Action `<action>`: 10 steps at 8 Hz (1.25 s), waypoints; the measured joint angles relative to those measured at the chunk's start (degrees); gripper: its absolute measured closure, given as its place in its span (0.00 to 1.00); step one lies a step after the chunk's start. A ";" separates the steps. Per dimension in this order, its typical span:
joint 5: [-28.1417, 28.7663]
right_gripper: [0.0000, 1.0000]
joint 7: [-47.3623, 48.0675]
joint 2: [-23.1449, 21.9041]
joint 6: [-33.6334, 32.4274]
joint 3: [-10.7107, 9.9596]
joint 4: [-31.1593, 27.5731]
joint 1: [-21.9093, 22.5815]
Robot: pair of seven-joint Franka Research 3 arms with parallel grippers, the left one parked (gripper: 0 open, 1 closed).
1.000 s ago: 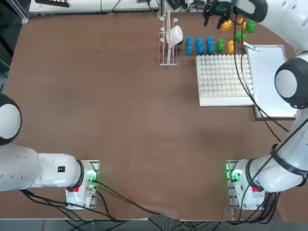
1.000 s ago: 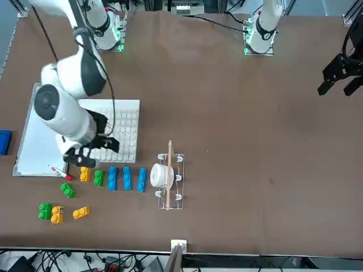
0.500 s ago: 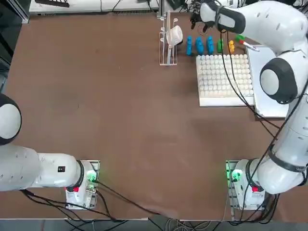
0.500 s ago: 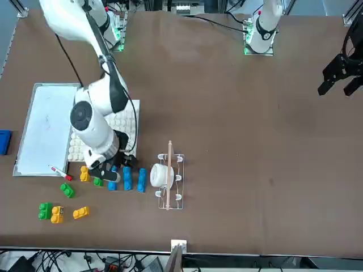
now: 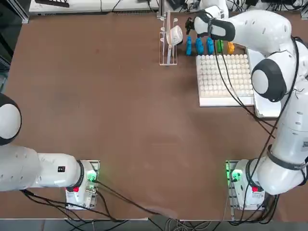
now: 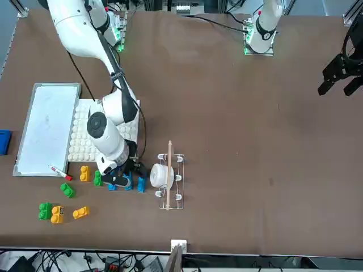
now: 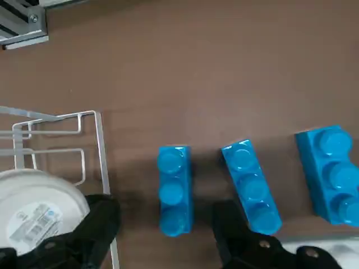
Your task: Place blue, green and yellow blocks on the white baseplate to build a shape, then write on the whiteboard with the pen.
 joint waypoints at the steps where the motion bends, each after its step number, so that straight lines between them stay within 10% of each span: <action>1: 0.00 0.00 0.00 0.67 0.41 -0.06 0.02 0.00; 10: 0.00 0.00 0.00 7.34 7.08 -0.25 1.39 0.58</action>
